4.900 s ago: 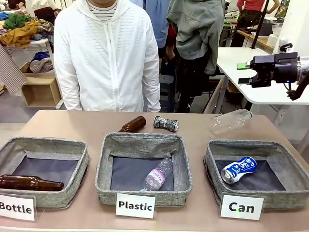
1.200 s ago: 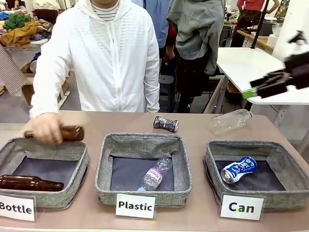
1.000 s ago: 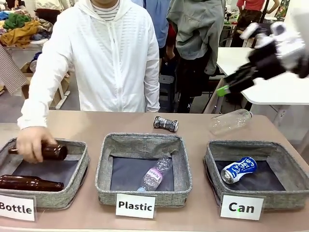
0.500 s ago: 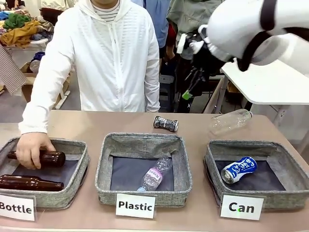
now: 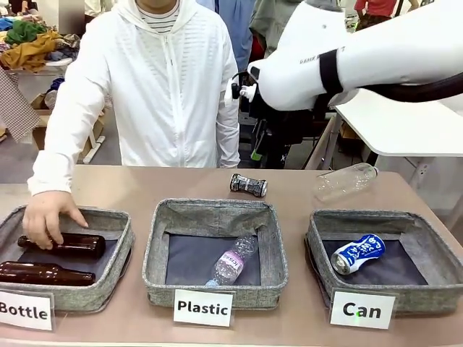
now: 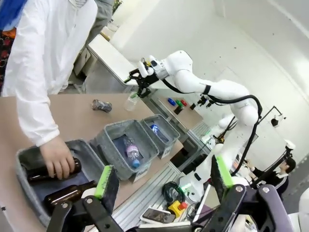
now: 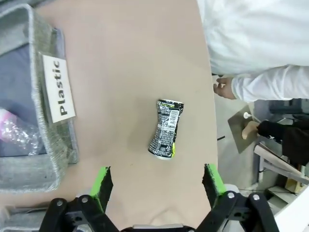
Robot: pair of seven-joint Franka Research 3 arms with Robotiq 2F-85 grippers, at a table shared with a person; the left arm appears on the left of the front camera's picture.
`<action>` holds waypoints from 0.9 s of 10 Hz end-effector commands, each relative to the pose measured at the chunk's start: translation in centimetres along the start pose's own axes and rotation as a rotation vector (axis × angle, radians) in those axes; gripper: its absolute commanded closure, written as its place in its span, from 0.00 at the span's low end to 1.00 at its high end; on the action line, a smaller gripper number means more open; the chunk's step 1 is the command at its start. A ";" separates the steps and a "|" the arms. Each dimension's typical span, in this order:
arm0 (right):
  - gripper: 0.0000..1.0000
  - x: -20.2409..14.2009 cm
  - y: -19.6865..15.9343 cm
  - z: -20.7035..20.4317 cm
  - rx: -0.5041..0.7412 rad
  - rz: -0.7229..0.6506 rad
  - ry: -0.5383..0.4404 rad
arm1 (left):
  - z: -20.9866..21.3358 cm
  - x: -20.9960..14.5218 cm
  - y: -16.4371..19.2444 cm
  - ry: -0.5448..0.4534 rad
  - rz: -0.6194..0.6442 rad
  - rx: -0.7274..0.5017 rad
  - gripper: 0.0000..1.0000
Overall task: Sort the can waste into the basket.
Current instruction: Pick up the can waste from the table and place it in the right Fabric basket.
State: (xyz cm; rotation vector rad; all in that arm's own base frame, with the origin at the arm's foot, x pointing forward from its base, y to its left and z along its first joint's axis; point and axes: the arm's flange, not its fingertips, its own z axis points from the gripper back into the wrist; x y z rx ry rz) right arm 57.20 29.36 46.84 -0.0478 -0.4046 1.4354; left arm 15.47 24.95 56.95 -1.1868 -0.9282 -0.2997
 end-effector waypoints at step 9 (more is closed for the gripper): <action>0.00 1.4 -2.7 -9.9 0.053 -0.094 0.144 | -14.6 -5.9 3.0 0.514 0.050 -0.117 0.00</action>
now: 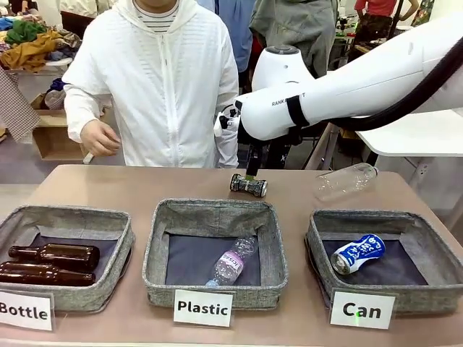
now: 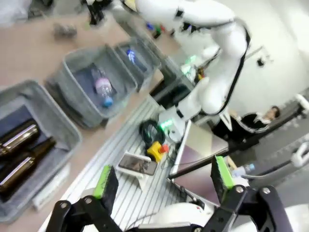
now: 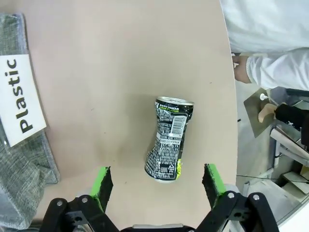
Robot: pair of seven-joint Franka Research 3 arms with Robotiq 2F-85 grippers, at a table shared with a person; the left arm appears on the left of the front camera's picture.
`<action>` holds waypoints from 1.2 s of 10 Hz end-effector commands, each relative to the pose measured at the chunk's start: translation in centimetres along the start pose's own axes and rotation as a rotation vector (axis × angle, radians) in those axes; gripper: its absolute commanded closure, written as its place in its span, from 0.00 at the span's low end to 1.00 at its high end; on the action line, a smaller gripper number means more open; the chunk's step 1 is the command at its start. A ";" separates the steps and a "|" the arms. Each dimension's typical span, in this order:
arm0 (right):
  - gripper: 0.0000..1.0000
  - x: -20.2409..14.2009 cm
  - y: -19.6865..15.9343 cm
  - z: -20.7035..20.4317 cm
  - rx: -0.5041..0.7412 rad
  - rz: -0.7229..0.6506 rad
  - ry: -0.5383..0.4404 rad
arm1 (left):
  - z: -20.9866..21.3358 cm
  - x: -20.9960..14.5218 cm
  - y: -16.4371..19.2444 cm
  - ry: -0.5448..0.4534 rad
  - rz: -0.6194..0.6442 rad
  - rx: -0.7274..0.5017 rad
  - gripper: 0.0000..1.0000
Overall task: Sort the can waste into the basket.
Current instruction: Pick up the can waste from the table and place it in the right Fabric basket.
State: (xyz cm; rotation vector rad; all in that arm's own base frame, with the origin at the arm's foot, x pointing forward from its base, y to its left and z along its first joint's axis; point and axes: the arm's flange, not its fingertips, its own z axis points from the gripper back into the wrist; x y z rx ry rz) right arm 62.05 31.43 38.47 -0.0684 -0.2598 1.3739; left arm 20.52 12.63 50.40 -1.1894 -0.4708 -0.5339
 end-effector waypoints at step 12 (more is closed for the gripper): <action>0.00 -0.7 -2.0 -9.5 0.015 -0.165 0.160 | -6.7 0.7 2.6 0.286 0.039 -0.084 0.00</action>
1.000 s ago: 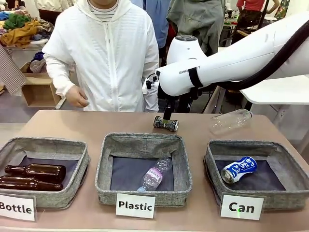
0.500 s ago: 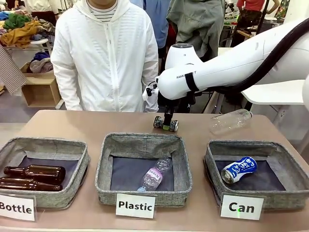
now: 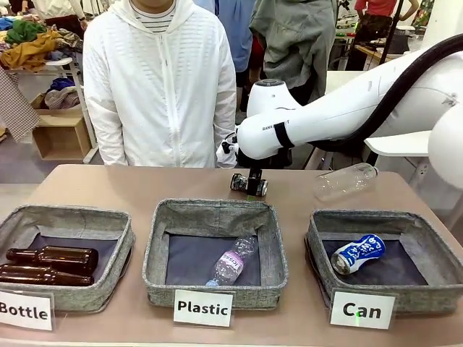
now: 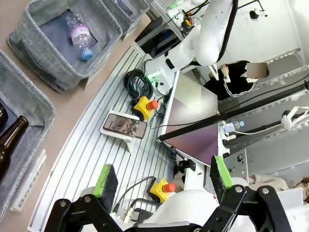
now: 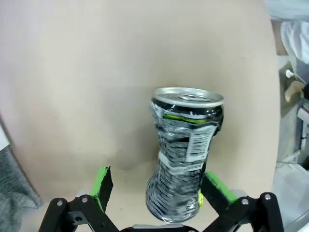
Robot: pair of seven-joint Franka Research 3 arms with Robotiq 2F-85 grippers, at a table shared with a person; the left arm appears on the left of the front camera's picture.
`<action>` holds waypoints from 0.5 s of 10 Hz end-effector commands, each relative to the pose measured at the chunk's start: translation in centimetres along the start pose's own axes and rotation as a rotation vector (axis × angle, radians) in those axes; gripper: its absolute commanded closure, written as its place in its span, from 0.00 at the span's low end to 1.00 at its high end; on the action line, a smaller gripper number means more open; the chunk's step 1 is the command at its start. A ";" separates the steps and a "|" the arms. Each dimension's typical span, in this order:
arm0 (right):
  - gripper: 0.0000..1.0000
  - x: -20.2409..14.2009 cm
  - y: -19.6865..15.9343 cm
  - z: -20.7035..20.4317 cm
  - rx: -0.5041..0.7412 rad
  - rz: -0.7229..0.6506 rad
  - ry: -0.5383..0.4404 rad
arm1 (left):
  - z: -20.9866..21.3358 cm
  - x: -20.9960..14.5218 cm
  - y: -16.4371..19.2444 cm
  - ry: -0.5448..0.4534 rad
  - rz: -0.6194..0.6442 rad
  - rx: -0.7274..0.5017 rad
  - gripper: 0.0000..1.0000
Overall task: Sort the can waste into the basket.
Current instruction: Pick up the can waste from the table and place it in the right Fabric basket.
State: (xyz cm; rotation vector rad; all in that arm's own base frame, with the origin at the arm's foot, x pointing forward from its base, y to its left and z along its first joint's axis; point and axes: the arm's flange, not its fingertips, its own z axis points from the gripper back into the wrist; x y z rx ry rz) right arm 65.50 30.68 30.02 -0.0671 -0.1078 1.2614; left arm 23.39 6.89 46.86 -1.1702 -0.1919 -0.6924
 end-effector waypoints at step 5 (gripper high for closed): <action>0.00 -0.5 -0.7 -2.1 -0.115 -0.159 0.033 | 0.0 -0.2 -0.2 0.001 0.012 -0.007 0.00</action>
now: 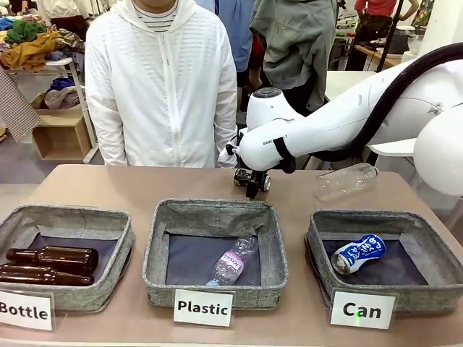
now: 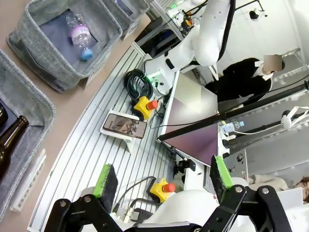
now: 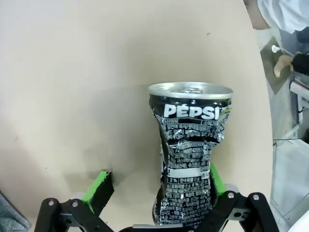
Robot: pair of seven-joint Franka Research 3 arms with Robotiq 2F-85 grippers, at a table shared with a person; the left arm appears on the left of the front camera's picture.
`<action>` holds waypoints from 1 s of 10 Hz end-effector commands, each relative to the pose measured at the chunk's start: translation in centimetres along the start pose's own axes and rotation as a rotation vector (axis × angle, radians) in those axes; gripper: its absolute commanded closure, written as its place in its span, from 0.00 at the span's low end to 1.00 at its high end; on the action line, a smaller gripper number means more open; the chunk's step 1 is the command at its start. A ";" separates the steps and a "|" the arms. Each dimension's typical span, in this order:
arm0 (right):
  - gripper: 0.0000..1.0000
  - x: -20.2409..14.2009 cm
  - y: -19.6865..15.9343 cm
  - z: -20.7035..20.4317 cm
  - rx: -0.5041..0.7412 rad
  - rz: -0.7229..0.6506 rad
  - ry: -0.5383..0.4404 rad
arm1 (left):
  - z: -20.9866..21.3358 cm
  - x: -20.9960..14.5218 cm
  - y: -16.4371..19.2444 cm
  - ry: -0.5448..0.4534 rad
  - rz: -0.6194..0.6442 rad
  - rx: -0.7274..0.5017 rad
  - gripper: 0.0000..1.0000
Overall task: Sort the can waste into the basket.
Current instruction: Pick up the can waste from the table and place it in the right Fabric basket.
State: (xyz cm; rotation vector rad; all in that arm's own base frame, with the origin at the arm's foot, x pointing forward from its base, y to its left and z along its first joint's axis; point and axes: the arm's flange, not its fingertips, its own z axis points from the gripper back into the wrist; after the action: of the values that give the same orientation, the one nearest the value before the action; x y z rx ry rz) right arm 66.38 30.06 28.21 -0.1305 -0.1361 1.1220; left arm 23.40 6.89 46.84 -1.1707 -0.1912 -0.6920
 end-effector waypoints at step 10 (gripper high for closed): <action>0.86 -1.3 -0.5 2.7 -0.011 0.021 0.005 | 0.0 -0.2 -0.2 0.001 0.012 -0.006 0.00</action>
State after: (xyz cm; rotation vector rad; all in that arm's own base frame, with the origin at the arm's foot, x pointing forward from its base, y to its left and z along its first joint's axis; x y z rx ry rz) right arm 66.58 29.55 29.78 -0.1382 -0.1480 1.1120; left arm 23.40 6.88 46.83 -1.1710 -0.1909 -0.6918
